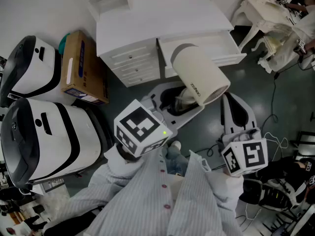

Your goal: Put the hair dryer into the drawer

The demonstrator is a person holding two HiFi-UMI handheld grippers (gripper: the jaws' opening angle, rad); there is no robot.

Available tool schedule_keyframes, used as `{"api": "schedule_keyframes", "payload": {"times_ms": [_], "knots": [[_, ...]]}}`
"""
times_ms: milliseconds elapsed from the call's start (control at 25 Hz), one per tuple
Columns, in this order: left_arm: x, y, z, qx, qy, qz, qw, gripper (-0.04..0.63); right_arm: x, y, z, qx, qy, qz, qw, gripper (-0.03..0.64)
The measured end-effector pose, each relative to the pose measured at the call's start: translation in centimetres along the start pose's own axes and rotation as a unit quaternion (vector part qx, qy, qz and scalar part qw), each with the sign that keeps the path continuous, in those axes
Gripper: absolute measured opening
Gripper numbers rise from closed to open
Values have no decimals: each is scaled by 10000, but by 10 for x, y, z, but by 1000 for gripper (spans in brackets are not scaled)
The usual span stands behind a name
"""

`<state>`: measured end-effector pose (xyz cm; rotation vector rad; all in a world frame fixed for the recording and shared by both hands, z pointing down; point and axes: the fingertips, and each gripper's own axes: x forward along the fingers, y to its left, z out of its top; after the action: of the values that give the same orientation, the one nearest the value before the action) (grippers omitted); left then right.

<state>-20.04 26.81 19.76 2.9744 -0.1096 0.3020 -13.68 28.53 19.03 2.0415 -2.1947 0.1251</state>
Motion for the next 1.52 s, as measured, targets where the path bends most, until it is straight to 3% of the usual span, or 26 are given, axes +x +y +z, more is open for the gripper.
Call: {"api": "schedule_keyframes", "payload": {"times_ms": [800,1200,1520], "knots": [[13,-43,-10,-6,6,413,9991,216,-46,-20,-14,116,-123,317,9994,12],[28,-20,-15,-139,121,369,9992,216,-25,-35,-27,242,42,311,9992,12],[55,33,-8,-244,142,264,9993,216,27,-59,-26,236,248,297,9990,12]]}}
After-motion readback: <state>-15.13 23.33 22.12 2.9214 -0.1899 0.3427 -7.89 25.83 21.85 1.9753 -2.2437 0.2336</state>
